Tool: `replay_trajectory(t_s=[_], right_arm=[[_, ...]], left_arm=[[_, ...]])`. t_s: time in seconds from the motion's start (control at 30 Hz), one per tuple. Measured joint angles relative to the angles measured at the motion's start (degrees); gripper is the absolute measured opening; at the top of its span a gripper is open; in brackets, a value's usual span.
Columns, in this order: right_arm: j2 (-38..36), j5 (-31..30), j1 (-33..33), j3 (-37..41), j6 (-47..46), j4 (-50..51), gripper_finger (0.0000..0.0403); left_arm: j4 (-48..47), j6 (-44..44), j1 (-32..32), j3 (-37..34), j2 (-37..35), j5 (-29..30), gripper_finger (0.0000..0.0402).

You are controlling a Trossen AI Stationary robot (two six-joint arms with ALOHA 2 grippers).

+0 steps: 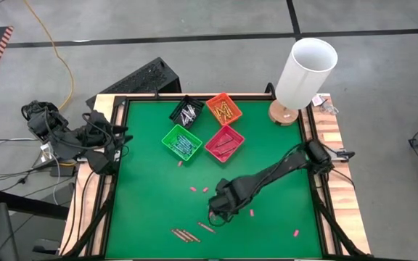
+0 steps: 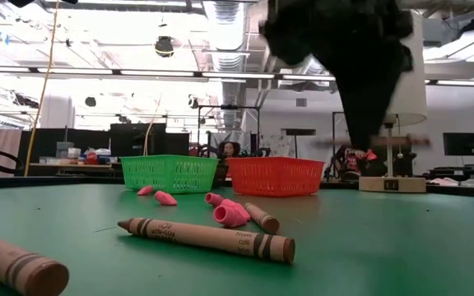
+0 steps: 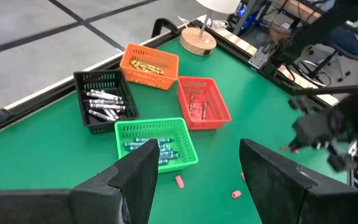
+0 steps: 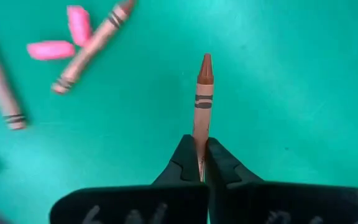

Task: Sort crayons
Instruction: Put the brown crayon into the bin

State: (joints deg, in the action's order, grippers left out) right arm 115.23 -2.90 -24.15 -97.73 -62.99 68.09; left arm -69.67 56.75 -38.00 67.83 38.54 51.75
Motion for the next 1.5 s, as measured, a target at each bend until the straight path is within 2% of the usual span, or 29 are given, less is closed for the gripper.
replay_trajectory(t_s=[0.33, 0.6, 0.77, 0.9, 1.1, 1.27, 1.5], right_arm=[[-13.2, -9.8, 9.3, -0.1, 14.0, 7.0, 0.0], [-19.5, -12.5, 20.8, -0.1, 37.4, 8.4, 0.0], [-19.6, -12.5, 28.4, -0.1, 53.8, 8.2, 0.0], [-18.4, -12.4, 34.4, -0.2, 65.1, 6.7, 0.0], [-16.4, -11.4, 42.0, -0.2, 76.3, 3.1, 0.0], [-15.4, -6.1, 45.8, 1.1, 83.1, -1.7, 0.0], [-15.5, -6.0, 46.5, 7.0, 89.2, -4.9, 0.0]], left_arm=[[0.1, 1.6, 0.0, 0.0, 0.0, -0.5, 0.0213], [0.1, 5.7, 0.0, 0.0, 0.0, -0.7, 0.0213], [0.1, 6.7, 0.0, 0.0, 0.0, -4.7, 0.0213], [-0.1, 7.2, 0.0, 0.0, 0.0, -12.0, 0.0213], [-3.4, 8.1, 0.0, 0.0, 0.0, -24.3, 0.0213], [-7.3, 11.7, 0.0, 0.0, -0.6, -23.2, 0.0213], [-13.2, 17.7, 0.0, 0.0, -4.6, -22.7, 0.0213]])
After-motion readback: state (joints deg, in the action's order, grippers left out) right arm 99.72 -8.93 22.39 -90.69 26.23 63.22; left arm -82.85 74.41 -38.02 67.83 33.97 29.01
